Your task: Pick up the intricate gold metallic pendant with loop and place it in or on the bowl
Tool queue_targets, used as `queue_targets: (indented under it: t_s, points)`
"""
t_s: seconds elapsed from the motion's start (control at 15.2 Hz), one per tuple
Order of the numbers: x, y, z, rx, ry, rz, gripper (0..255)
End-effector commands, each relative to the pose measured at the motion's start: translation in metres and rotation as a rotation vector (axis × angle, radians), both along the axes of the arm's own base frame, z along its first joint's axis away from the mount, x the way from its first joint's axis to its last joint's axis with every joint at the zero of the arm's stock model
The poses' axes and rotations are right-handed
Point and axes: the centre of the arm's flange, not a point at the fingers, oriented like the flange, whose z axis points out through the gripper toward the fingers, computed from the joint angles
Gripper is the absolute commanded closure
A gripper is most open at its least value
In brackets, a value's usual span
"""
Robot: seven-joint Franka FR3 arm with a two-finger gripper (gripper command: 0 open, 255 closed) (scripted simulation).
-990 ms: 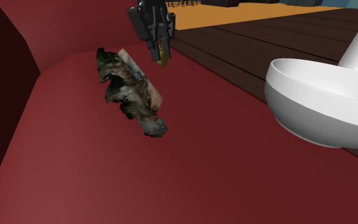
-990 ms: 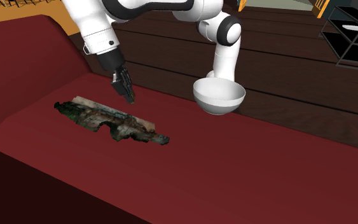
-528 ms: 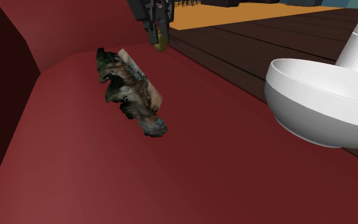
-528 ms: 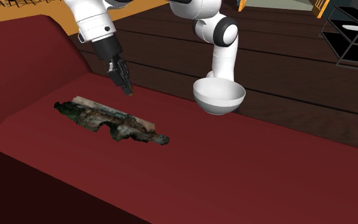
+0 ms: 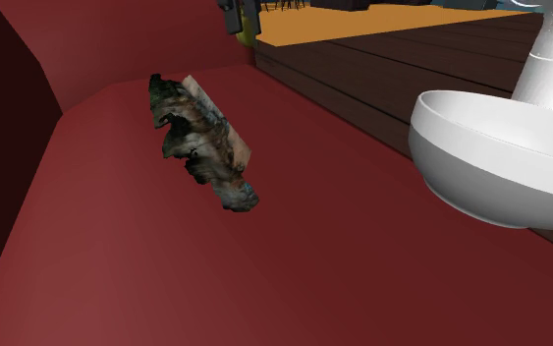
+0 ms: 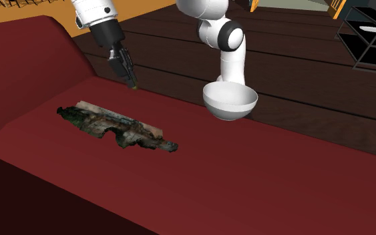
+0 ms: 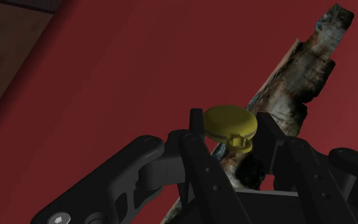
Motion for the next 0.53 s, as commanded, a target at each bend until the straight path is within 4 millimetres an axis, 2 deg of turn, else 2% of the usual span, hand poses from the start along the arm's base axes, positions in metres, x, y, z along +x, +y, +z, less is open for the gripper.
queue_targets:
  t_s: [0.0,0.46]
  points:
    - [0.0,0.0,0.011,0.0,0.0,0.0,255]
    - [0.0,0.0,0.046,0.0,0.0,0.0,255]
